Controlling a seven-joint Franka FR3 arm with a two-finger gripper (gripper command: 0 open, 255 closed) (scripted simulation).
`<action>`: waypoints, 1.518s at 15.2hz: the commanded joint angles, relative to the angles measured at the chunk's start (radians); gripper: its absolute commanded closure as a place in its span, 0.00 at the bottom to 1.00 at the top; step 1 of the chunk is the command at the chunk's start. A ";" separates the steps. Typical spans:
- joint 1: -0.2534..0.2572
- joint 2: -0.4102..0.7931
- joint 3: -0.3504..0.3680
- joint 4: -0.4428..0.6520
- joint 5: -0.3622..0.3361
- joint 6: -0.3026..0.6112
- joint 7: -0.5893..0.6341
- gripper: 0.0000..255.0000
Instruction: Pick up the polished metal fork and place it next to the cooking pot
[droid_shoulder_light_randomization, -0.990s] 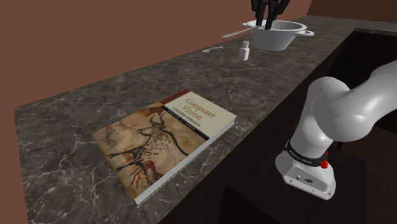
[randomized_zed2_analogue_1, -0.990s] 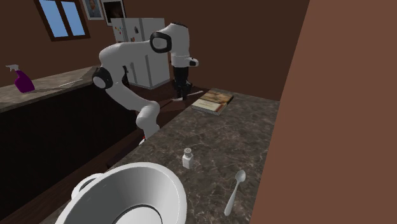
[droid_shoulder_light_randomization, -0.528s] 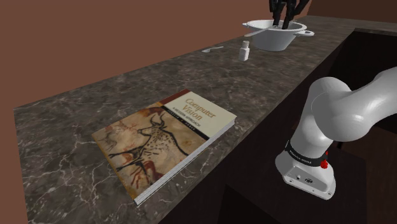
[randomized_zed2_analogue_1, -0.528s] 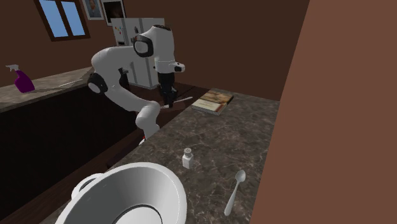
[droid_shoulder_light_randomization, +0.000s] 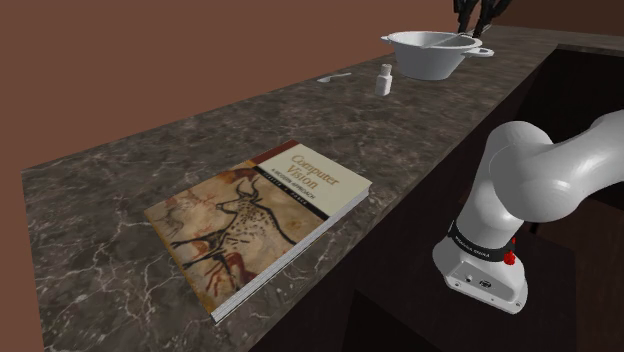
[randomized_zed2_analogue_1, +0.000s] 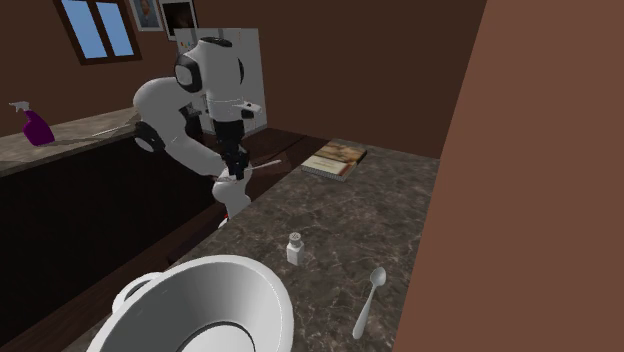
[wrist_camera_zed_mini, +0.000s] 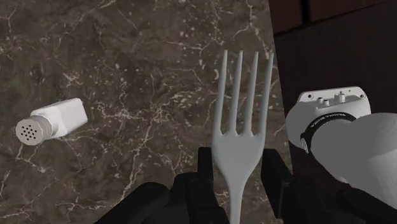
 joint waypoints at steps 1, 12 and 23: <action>-0.008 -0.019 -0.040 0.012 -0.043 -0.011 -0.053 1.00; 0.020 0.000 -0.270 0.207 -0.240 -0.038 -0.330 1.00; 0.015 -0.051 -0.364 0.150 -0.321 0.031 -0.382 1.00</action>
